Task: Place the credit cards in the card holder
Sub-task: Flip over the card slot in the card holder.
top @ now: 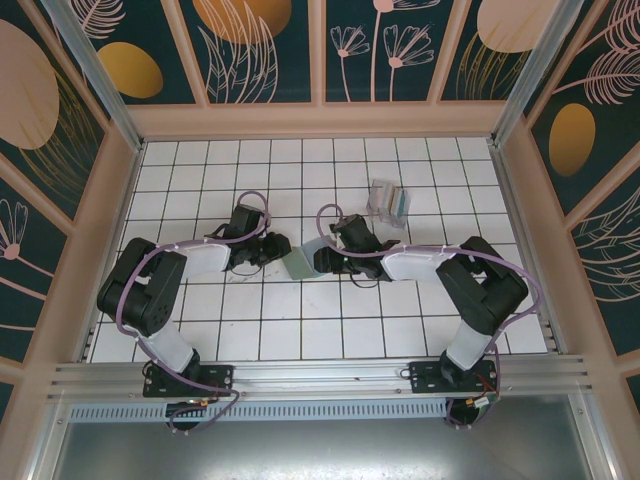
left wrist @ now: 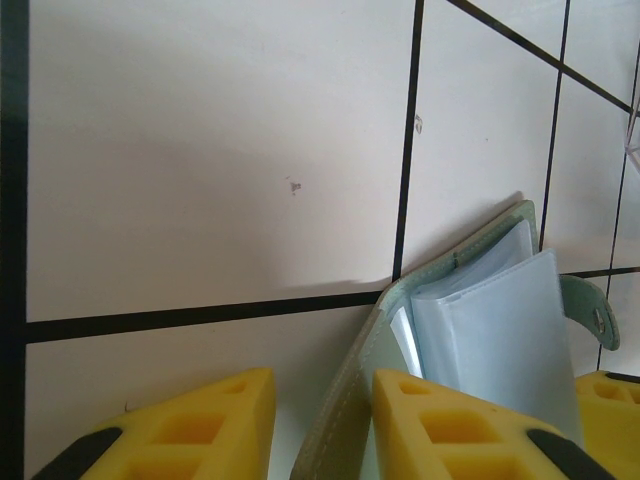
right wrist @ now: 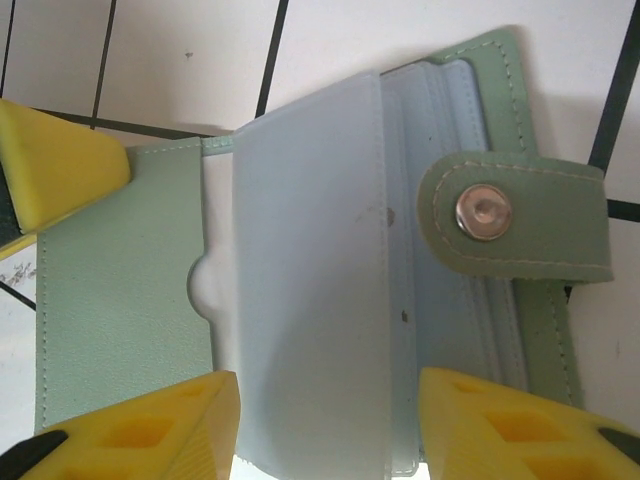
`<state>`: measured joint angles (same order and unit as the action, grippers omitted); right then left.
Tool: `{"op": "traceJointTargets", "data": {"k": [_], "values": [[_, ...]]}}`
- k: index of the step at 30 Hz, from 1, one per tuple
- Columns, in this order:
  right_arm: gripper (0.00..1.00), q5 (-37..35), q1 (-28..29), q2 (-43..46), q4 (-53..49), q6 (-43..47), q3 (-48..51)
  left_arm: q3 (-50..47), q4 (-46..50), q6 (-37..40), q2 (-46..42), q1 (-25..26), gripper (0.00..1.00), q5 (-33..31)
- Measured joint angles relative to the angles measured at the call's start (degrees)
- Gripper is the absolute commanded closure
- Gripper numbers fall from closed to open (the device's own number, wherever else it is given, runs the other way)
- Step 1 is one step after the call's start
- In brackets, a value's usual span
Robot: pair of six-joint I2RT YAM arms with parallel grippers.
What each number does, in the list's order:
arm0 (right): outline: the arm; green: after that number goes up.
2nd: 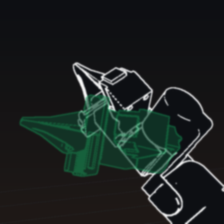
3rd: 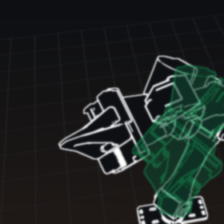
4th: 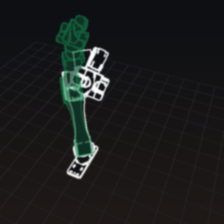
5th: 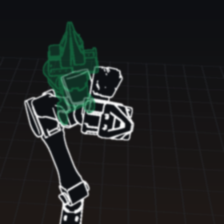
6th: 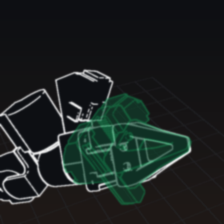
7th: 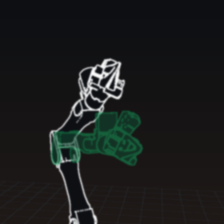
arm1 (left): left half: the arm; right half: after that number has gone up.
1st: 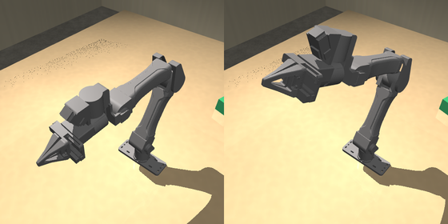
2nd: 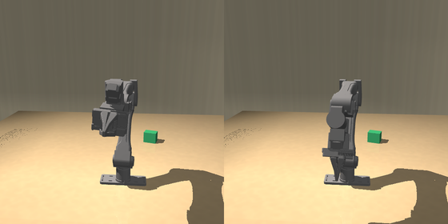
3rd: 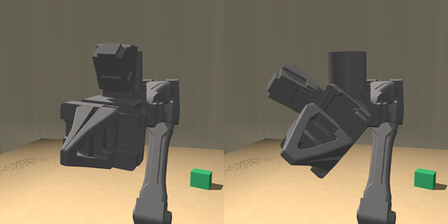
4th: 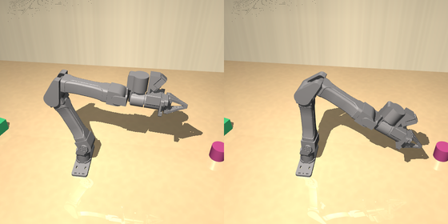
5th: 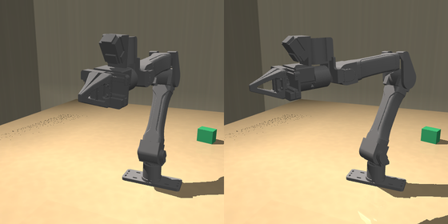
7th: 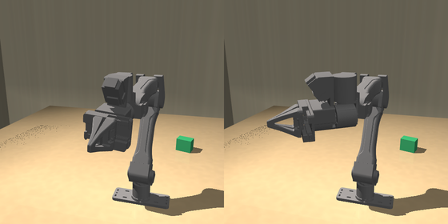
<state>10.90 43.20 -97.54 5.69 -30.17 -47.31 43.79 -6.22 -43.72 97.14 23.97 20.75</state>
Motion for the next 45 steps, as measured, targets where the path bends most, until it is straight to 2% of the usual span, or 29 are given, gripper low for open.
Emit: {"op": "traceJointTargets", "data": {"k": [15, 25, 37, 45], "values": [[0.49, 1.20, 0.00, -0.02, 1.38, -0.11, 0.61, 0.00, 0.00, 0.00, 0.00, 0.00, 0.67, 0.00], [0.60, 1.20, 0.00, -0.02, 0.74, 1.40, -0.61, 0.00, 0.02, 0.00, 0.00, 0.00, 0.67, 0.00], [0.61, 1.20, 0.09, -0.02, 0.07, 1.81, -1.36, 0.00, 0.04, 0.00, 0.00, 0.00, 0.67, -0.02], [0.57, 2.51, 0.46, -0.02, 0.20, 2.45, -1.73, 0.04, 0.02, 0.00, -0.17, 0.00, 0.56, 0.24]]}}
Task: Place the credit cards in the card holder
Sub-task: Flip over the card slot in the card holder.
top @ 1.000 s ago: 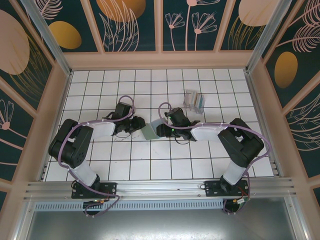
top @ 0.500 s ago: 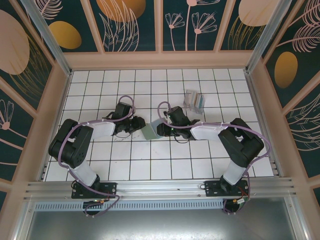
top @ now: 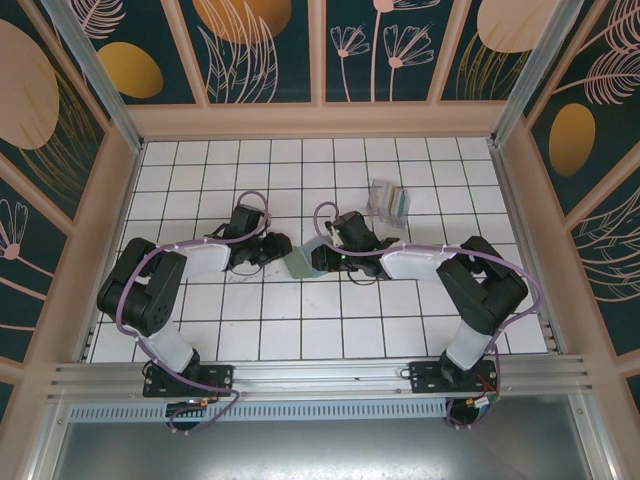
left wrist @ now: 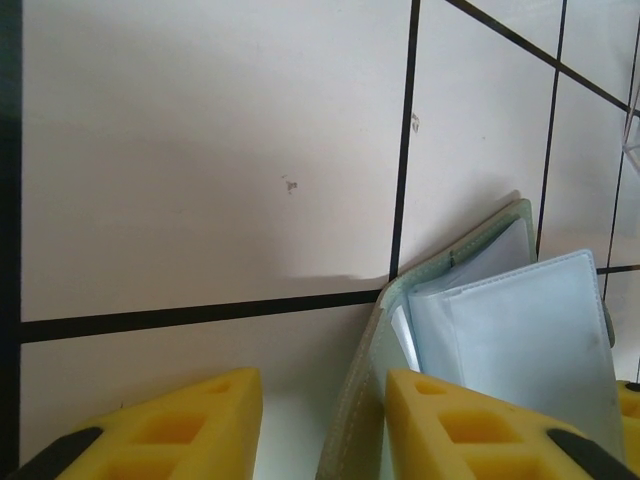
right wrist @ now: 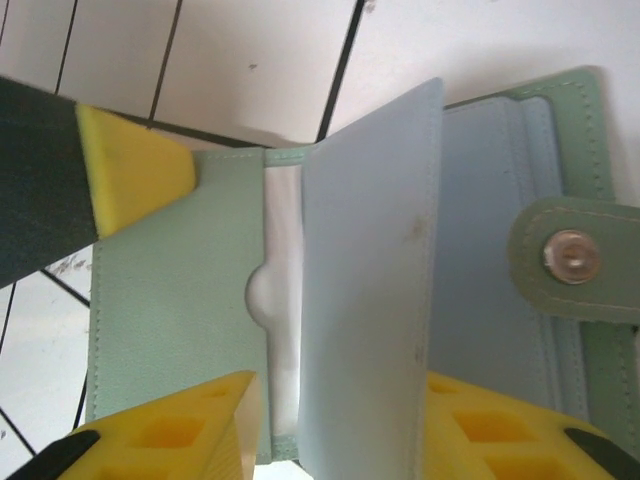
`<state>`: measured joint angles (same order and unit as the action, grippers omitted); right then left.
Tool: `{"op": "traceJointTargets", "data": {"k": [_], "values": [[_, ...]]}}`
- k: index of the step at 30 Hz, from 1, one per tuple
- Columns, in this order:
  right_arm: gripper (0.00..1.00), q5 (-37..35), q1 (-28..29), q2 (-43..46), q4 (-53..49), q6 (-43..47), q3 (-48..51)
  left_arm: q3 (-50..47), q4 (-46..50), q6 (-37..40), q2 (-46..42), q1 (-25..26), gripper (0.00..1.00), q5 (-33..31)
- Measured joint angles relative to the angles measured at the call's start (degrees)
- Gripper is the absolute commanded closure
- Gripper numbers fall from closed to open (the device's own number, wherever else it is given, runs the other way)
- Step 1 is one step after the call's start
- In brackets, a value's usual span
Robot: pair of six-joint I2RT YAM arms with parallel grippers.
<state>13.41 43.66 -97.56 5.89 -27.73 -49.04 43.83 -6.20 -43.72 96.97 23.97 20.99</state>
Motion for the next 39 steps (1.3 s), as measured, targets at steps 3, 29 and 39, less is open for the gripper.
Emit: {"op": "traceJointTargets", "data": {"k": [3, 29, 39], "values": [[0.56, 0.57, 0.96, 0.00, 0.33, 0.28, -0.48, -0.70, -0.92, -0.48, -1.53, -0.17, 0.48, 0.09], [0.48, 4.83, 6.58, -4.04, 3.48, 0.46, -4.79, -1.64, -2.78, -0.28, -4.11, -6.45, 0.44, 5.79], [0.45, -6.47, 6.54, 4.35, -0.26, 4.07, -5.81, -1.68, -1.79, 1.84, -0.79, -4.44, 0.63, 3.82]]}}
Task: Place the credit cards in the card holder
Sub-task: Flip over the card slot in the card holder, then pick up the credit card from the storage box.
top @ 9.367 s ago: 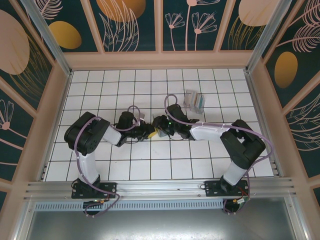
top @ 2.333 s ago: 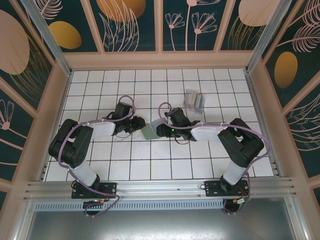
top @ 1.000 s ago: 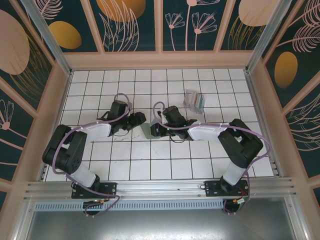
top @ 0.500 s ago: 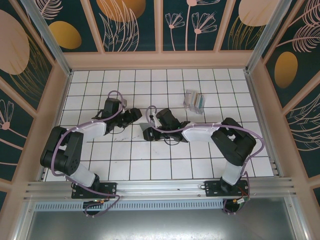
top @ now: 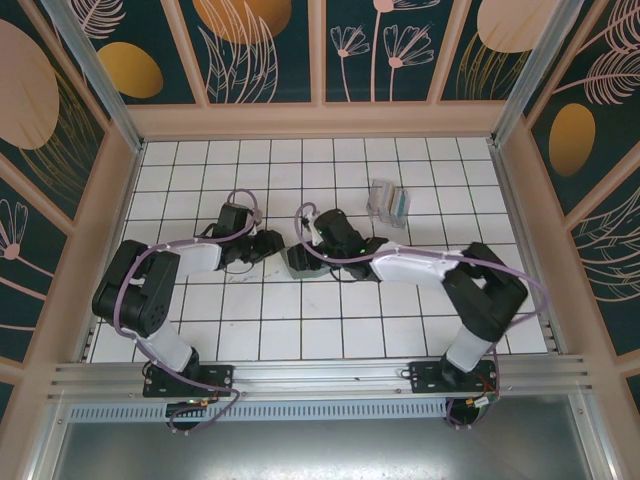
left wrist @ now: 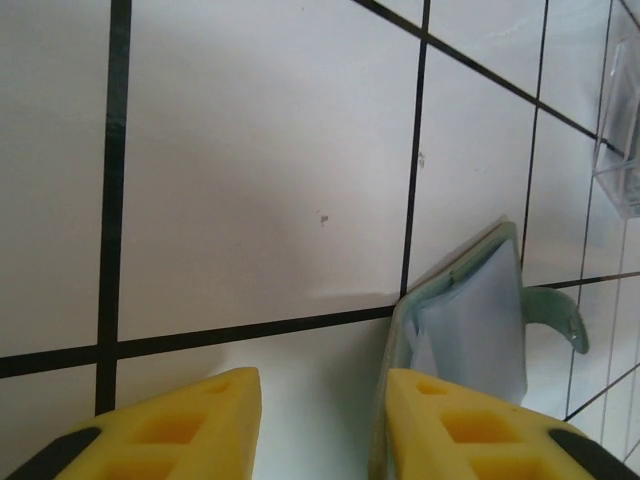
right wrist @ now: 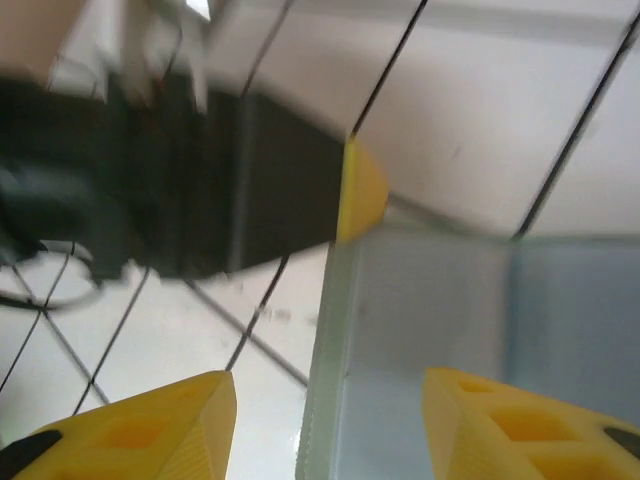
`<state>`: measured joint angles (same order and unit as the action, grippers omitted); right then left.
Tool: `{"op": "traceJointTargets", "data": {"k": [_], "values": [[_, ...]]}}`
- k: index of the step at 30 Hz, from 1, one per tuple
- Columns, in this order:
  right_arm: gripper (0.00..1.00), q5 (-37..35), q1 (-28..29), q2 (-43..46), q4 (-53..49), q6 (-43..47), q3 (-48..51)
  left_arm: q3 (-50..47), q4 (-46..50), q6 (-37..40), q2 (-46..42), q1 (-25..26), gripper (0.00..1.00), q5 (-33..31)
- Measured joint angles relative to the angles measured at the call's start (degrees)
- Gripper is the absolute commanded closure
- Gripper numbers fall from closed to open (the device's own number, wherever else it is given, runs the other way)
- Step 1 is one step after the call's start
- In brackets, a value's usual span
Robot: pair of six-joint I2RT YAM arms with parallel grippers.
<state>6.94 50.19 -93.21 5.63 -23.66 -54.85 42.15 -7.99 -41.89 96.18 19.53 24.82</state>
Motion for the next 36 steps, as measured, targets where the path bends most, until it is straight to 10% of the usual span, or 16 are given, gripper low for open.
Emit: {"op": "traceJointTargets", "data": {"k": [12, 13, 15, 36], "values": [[0.26, -30.38, -16.41, -0.28, -15.96, -3.58, -17.18, -0.17, 0.07, 0.11, 0.24, 0.55, 0.60, -0.50], [0.06, -30.97, -18.23, -2.05, -17.68, -4.13, -18.97, -0.35, 0.07, 0.11, 0.22, 0.52, 0.60, -0.52], [0.02, -31.36, -21.07, -5.46, -21.24, -4.61, -22.32, -0.70, 0.09, 0.11, 0.22, 0.55, 0.59, -0.74], [0.09, -32.33, -26.75, -19.47, -37.57, -4.74, -34.88, -3.45, -2.43, -0.44, -2.08, 0.96, 0.55, -0.87]]}}
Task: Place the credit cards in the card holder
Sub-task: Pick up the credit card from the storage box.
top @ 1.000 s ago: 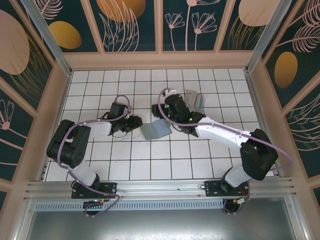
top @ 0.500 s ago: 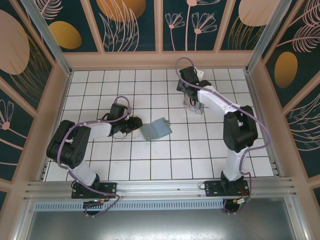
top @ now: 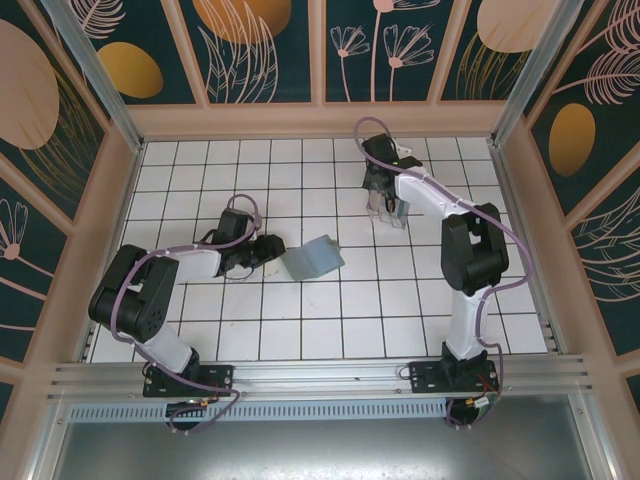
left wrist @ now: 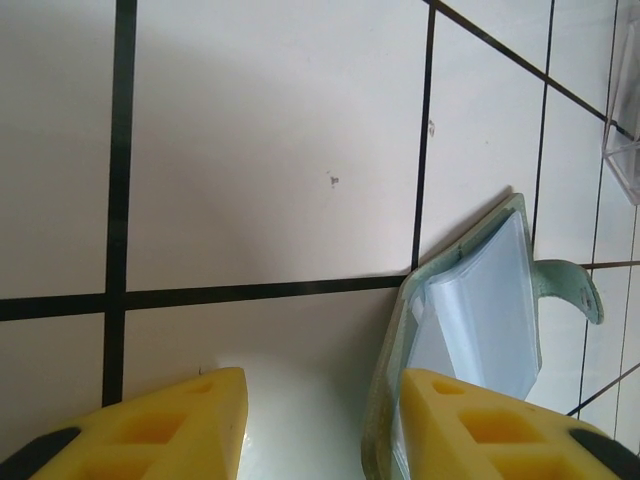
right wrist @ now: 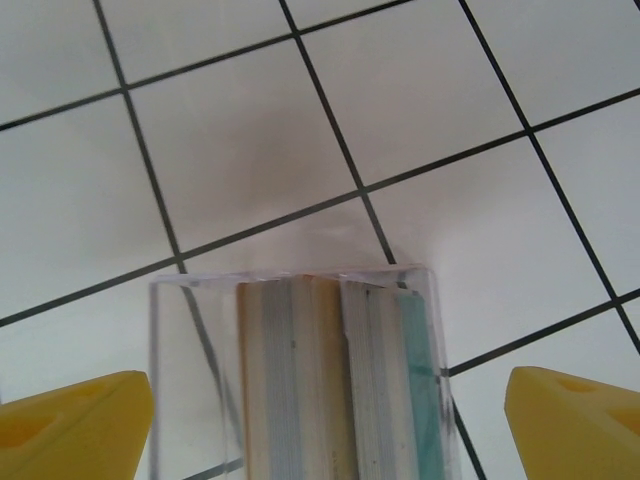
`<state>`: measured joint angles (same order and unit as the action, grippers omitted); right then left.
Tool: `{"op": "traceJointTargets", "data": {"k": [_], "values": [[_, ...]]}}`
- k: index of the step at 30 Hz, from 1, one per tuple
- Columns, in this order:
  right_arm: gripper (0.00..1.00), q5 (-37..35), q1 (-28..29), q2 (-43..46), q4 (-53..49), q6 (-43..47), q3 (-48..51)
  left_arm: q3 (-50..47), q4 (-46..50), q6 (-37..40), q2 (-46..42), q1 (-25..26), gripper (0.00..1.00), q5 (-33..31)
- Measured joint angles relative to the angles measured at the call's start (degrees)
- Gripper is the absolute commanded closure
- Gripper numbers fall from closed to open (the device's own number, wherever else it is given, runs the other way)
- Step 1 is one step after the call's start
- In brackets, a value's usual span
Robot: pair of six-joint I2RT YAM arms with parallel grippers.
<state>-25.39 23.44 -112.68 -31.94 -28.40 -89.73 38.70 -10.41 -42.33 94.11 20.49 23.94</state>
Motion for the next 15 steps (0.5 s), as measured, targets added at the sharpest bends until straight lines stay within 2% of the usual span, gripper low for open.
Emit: {"op": "traceJointTargets", "data": {"k": [15], "values": [[0.10, 1.92, -1.38, -1.49, -0.04, 0.46, 2.16, -0.02, -0.07, -0.15, 0.00, 0.52, 0.55, 0.00]]}}
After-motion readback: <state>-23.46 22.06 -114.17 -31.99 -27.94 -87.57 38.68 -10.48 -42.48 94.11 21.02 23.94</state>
